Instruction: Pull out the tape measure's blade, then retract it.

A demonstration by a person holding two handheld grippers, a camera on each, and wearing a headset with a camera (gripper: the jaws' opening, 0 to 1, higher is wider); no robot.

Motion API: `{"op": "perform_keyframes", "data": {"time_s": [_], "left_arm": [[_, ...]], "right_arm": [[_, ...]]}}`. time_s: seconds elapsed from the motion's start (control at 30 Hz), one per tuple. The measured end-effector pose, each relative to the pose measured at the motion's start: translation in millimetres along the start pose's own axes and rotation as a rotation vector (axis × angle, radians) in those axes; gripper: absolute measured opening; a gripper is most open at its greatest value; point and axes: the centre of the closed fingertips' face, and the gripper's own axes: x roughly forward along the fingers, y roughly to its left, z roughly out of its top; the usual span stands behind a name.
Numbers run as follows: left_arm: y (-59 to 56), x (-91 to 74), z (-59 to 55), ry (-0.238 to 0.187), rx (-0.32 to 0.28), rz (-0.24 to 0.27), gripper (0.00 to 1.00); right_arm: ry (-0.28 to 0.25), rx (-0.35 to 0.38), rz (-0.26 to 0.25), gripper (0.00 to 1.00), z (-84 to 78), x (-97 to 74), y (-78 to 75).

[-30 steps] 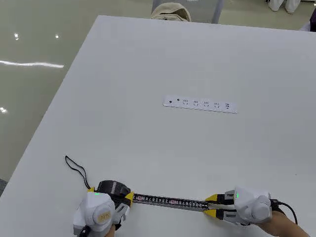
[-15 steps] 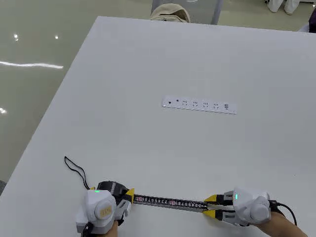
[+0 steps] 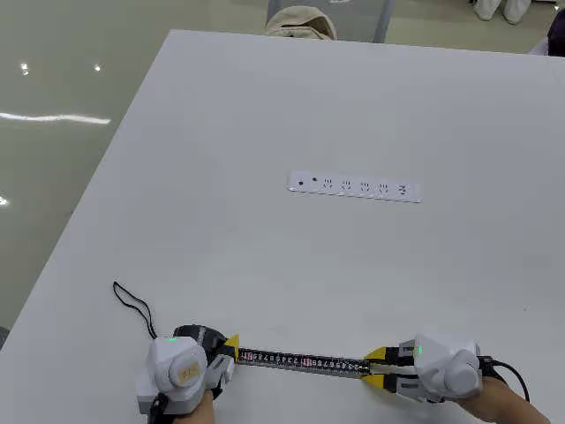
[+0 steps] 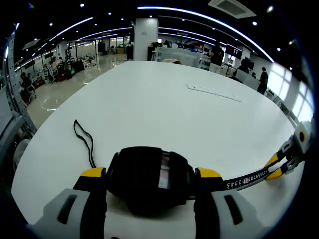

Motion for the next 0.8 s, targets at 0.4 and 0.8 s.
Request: {"op": "perform_keyframes", "data": {"time_s": [0.4, 0.8], "left_arm": [[0.7, -0.6, -0.6, -0.003, 0.002, -0.002, 0.67], [0.7, -1.7, -0.2, 0.004, -0.008, -0.005, 0.66]], "right_arm": [[-0.007, -0.012, -0.001, 0.13, 8.3, 2.7, 1.4], [-0.016, -0.020, -0.001, 0.13, 15.3, 5.5, 1.4]]}}
